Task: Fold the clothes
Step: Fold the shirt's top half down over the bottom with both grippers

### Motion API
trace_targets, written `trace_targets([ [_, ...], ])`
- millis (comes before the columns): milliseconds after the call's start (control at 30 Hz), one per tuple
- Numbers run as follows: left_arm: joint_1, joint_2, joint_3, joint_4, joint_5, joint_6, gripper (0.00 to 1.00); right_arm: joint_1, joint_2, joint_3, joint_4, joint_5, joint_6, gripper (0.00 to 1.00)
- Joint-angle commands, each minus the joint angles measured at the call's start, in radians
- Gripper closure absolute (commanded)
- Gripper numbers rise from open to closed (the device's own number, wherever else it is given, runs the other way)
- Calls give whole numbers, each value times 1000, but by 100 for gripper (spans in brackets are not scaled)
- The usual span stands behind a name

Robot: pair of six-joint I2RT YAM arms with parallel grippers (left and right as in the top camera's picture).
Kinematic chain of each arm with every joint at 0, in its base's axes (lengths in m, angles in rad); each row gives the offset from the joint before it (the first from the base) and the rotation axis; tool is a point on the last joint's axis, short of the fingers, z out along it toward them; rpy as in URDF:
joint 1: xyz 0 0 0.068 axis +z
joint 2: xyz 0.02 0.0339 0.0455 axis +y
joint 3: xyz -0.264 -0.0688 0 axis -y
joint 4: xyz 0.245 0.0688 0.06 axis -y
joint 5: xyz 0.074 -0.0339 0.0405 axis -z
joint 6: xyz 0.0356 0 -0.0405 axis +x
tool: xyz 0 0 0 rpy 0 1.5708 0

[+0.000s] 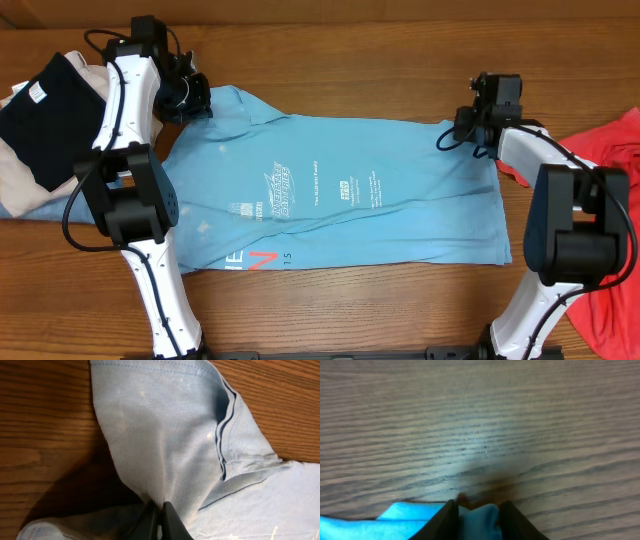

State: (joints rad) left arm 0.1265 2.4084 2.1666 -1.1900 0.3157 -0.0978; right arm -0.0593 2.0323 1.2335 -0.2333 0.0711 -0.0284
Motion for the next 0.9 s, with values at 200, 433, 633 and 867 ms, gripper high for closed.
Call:
trace_targets([
  [200, 3, -27, 14, 1, 14, 23, 96, -8, 20, 21, 2, 10, 6, 85],
  [433, 12, -51, 23, -11, 13, 23, 96, -8, -34, 32, -66, 94, 28, 96],
  [633, 31, -121, 23, -35, -3, 22, 96, -8, -139, 32, -168, 93, 29, 96],
  [867, 32, -181, 23, -144, -109, 23, 96, -8, -213, 32, -322, 93, 29, 96],
])
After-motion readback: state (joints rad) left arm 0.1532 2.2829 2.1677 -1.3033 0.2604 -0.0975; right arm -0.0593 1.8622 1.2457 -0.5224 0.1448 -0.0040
